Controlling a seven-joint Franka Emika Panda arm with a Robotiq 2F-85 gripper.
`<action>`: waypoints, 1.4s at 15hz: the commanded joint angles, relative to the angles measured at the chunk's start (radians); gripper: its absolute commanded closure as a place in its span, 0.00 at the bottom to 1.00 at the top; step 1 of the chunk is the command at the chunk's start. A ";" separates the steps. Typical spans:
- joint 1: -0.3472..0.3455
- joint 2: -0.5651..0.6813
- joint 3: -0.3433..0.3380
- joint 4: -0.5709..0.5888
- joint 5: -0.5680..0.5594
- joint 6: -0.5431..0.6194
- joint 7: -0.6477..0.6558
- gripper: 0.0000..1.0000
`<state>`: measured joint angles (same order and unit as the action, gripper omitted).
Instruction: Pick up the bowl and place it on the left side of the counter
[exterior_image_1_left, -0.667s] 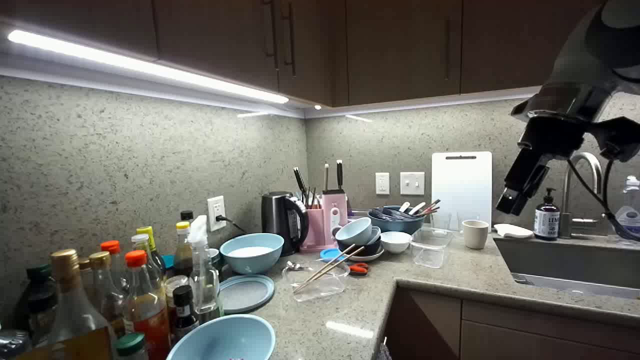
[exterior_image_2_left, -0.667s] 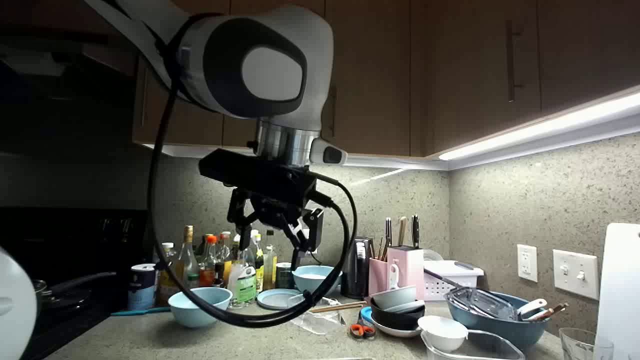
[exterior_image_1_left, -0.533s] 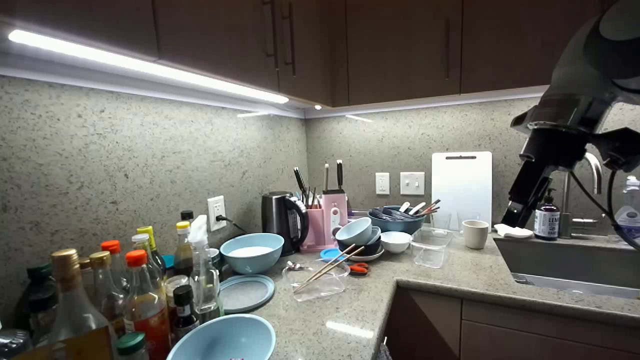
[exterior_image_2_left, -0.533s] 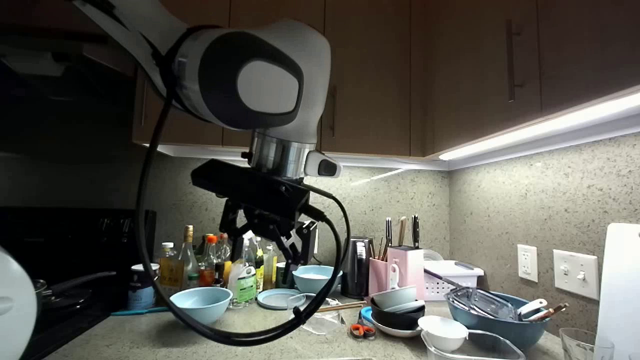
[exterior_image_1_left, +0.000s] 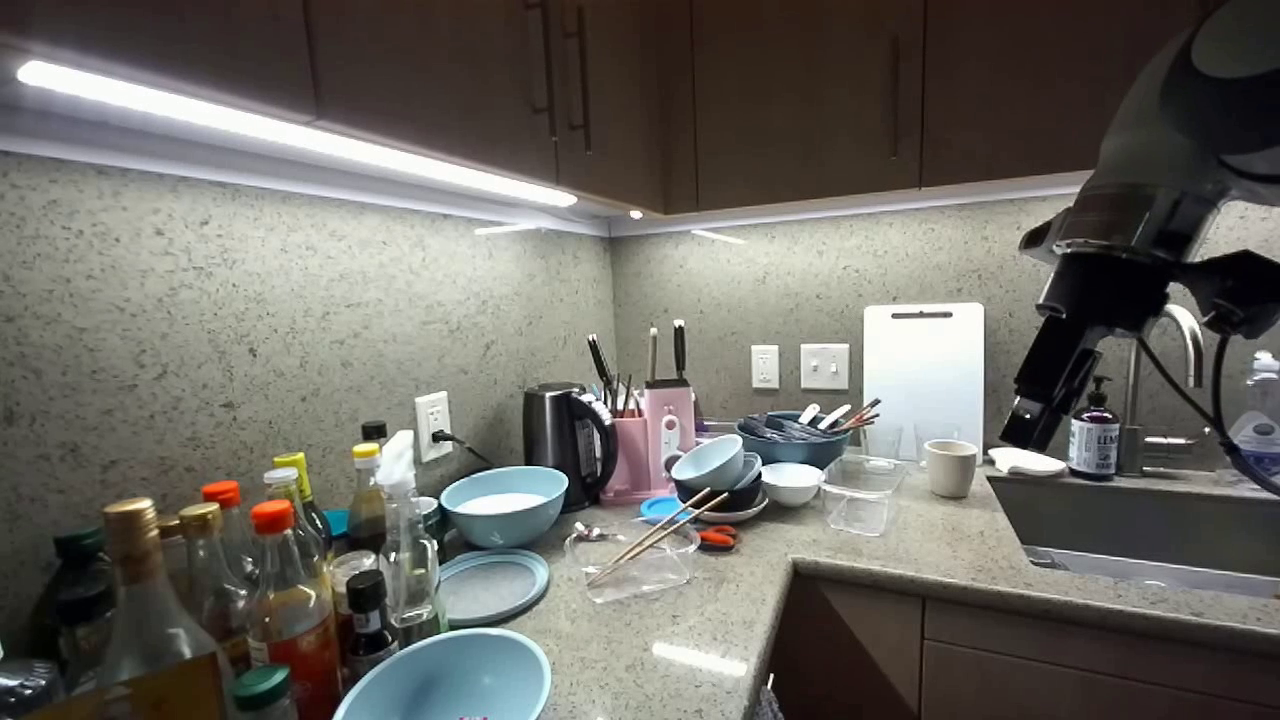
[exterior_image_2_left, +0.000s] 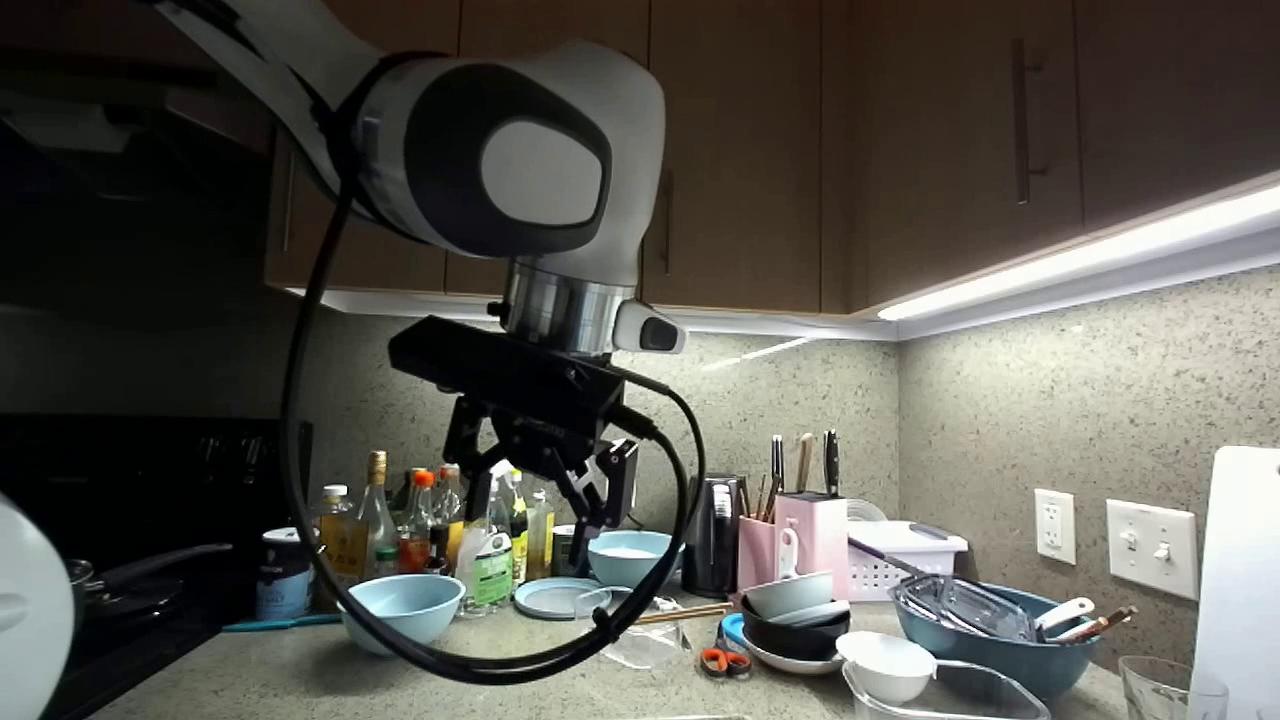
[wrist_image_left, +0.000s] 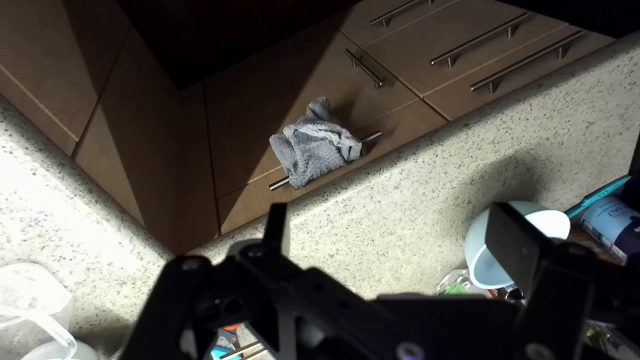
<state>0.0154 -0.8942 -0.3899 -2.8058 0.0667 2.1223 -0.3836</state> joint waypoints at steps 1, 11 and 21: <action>-0.039 0.070 -0.025 0.082 0.002 0.013 -0.047 0.00; -0.129 0.266 -0.205 0.374 0.009 0.061 -0.087 0.00; -0.107 0.502 -0.262 0.437 0.133 0.262 -0.051 0.00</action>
<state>-0.0868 -0.5318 -0.6340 -2.3995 0.1211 2.2605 -0.4404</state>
